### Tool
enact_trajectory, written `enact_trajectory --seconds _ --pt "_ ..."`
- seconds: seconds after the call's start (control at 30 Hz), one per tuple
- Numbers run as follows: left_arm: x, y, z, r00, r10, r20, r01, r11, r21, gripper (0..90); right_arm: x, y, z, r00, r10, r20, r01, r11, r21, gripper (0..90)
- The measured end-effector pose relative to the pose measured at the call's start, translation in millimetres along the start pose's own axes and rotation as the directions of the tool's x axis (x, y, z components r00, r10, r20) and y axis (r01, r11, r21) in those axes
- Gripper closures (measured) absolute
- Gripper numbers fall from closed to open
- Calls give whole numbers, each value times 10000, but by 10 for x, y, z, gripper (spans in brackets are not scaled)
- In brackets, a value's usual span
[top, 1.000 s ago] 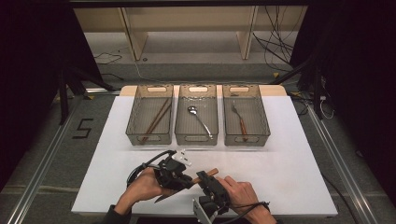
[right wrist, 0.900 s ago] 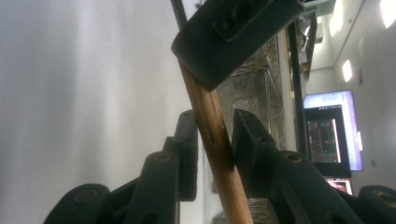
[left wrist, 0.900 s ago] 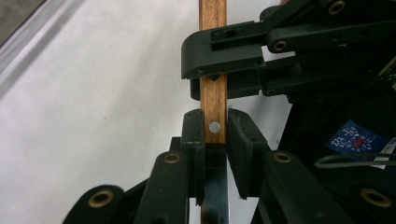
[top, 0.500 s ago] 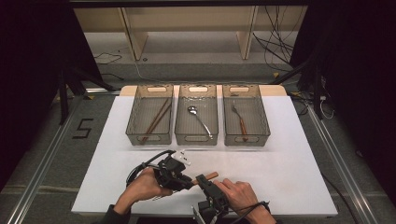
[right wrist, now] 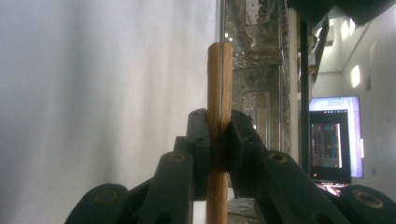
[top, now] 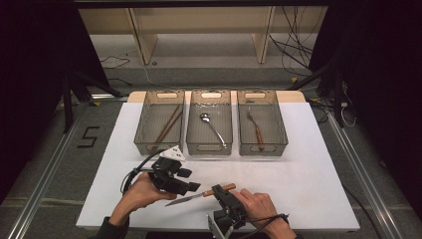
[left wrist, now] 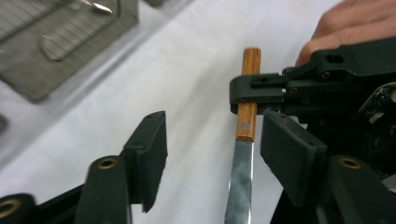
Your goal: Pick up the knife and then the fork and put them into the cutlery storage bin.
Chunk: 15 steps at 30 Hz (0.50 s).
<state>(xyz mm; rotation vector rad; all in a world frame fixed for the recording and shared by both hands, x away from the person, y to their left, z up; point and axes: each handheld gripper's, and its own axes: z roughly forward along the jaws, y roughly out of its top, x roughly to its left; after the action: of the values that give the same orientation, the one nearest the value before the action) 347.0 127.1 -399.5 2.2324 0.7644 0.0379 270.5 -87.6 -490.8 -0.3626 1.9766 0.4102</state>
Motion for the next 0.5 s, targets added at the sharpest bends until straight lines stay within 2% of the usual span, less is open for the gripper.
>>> enact_trajectory --seconds 0.1,0.13,0.2,0.33,0.4,0.47,0.5 --pt "31 -6 -69 9993 -160 -341 150 9994 -310 368 -23 -28 -1 9985 547 -73 -546 9984 111 809" --pt "46 -9 -86 9986 -185 -497 168 9993 -344 360 -47 -44 9 9989 478 0 -478 9989 16 810" --pt "76 -21 -115 9967 -280 -756 241 9984 -509 348 -68 -70 -2 9977 679 -9 -679 9975 174 810" --pt "149 -44 -162 9921 -623 -1084 540 9954 -787 330 -118 -138 -3 9965 840 -16 -840 9961 262 810" --pt "187 -56 -199 9876 -707 -1403 565 9931 -1024 320 -134 -173 -13 9957 925 31 -926 9951 355 811" --pt "232 -71 -231 9840 -961 -1502 757 9878 -1361 314 -147 -205 -15 9949 995 143 -1001 9940 438 811" --pt "252 -78 -242 9834 -975 -1533 772 9881 -1329 304 -159 -226 -14 9945 1031 189 -1039 9935 460 811"
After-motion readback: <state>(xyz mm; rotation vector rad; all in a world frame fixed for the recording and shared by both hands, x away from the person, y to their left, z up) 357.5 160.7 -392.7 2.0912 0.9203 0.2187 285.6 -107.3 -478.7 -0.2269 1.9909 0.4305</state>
